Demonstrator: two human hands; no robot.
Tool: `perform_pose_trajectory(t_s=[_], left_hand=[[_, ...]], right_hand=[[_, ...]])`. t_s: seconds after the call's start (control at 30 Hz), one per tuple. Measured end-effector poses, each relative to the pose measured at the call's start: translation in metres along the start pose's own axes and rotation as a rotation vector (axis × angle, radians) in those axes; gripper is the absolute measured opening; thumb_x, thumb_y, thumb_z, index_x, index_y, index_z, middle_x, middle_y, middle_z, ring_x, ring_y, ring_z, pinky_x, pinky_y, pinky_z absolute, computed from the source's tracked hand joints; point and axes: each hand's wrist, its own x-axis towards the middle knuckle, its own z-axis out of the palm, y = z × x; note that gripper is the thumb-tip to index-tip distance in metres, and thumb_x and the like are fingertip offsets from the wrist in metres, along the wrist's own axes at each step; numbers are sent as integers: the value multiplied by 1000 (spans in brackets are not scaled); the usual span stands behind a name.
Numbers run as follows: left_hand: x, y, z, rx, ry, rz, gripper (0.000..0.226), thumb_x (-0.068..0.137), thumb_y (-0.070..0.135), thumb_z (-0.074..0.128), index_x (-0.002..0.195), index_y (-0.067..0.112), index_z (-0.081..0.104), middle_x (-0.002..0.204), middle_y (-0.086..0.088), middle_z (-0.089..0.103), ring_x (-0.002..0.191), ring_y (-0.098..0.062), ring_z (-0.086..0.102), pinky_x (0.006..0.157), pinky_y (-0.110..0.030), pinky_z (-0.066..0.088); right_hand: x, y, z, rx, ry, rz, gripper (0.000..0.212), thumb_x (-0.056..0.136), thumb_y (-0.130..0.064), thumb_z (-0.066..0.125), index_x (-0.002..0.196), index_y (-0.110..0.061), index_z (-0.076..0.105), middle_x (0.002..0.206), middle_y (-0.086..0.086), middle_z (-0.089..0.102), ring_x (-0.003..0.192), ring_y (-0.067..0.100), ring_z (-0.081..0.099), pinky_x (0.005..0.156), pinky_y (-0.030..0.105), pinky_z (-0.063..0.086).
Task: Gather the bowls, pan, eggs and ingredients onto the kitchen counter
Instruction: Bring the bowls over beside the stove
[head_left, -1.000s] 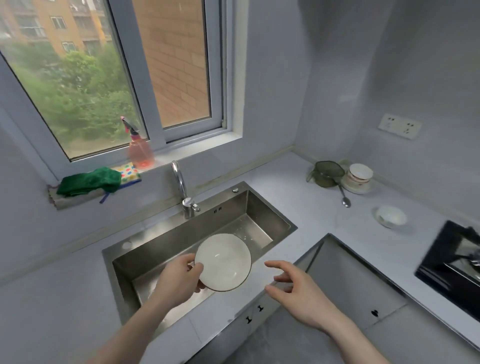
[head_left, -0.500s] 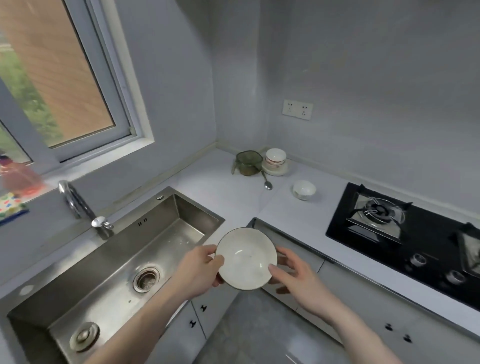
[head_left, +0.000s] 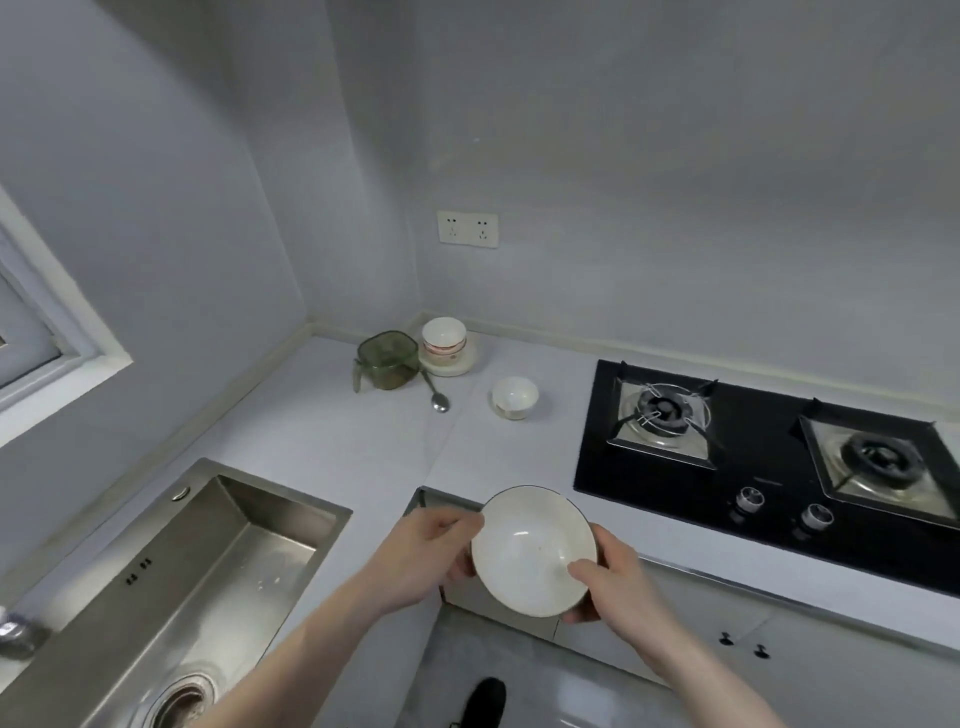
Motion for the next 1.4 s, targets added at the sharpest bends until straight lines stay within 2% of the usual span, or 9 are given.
perform_pose_trajectory(t_s=[0.2, 0.3, 0.47, 0.6, 0.7, 0.93, 1.03, 1.17, 1.4], left_hand=[[145, -30, -30, 89, -6, -90, 20, 91, 40, 61, 106, 30, 69, 96, 6, 73, 75, -16, 73, 67, -27, 53], [215, -41, -40, 143, -18, -120, 34, 90, 35, 65, 123, 28, 59, 110, 6, 65, 84, -21, 73, 62, -26, 51], [324, -38, -35, 364, -103, -84, 61, 91, 30, 64, 146, 26, 40, 137, -8, 52, 102, -23, 61, 83, -29, 50], [392, -44, -26, 457, -175, -128, 76, 87, 29, 63, 154, 28, 27, 131, -11, 52, 88, -29, 66, 80, -38, 58], [423, -49, -20, 521, -219, -171, 80, 86, 30, 59, 156, 33, 19, 117, -12, 60, 82, -28, 68, 70, -37, 60], [474, -59, 0, 531, -273, -222, 77, 84, 19, 59, 153, 32, 26, 85, -11, 58, 66, -27, 54, 49, -23, 40], [489, -62, 8, 524, -229, -216, 63, 77, 24, 66, 137, 23, 47, 88, -11, 61, 69, -29, 55, 57, -28, 40], [494, -58, 11, 762, -60, -84, 34, 92, 41, 61, 117, 19, 63, 111, -7, 69, 98, -30, 66, 80, -30, 51], [468, -47, 15, 774, 32, 47, 22, 95, 46, 59, 102, 27, 67, 99, -3, 72, 90, -30, 67, 70, -30, 48]], right_hand=[[65, -9, -25, 19, 181, 100, 41, 94, 2, 47, 126, -21, 58, 112, 8, 64, 73, 29, 73, 61, 38, 62], [91, -18, -37, 35, 244, 140, 43, 94, 0, 47, 129, -22, 55, 113, 9, 64, 68, 30, 75, 60, 36, 61], [119, -36, -56, 69, 353, 178, 43, 94, -1, 47, 131, -20, 55, 112, 8, 64, 71, 33, 74, 61, 36, 61], [126, -44, -68, 112, 439, 191, 41, 95, -2, 48, 131, -21, 54, 112, 7, 64, 57, 18, 70, 60, 34, 60], [127, -43, -75, 149, 512, 211, 41, 95, -2, 48, 131, -21, 54, 111, 7, 64, 62, 22, 73, 60, 36, 61], [120, -32, -95, 191, 637, 254, 44, 93, -4, 48, 134, -21, 56, 111, 12, 67, 72, 32, 76, 60, 37, 60], [117, -27, -100, 207, 675, 270, 45, 93, -4, 49, 133, -22, 56, 109, 11, 68, 72, 32, 76, 60, 36, 60], [112, -23, -101, 229, 712, 275, 43, 93, -5, 50, 132, -22, 58, 108, 10, 67, 67, 24, 73, 60, 34, 60], [101, -6, -106, 307, 729, 274, 41, 93, -1, 48, 127, -20, 61, 104, 15, 68, 69, 30, 75, 61, 38, 61]])
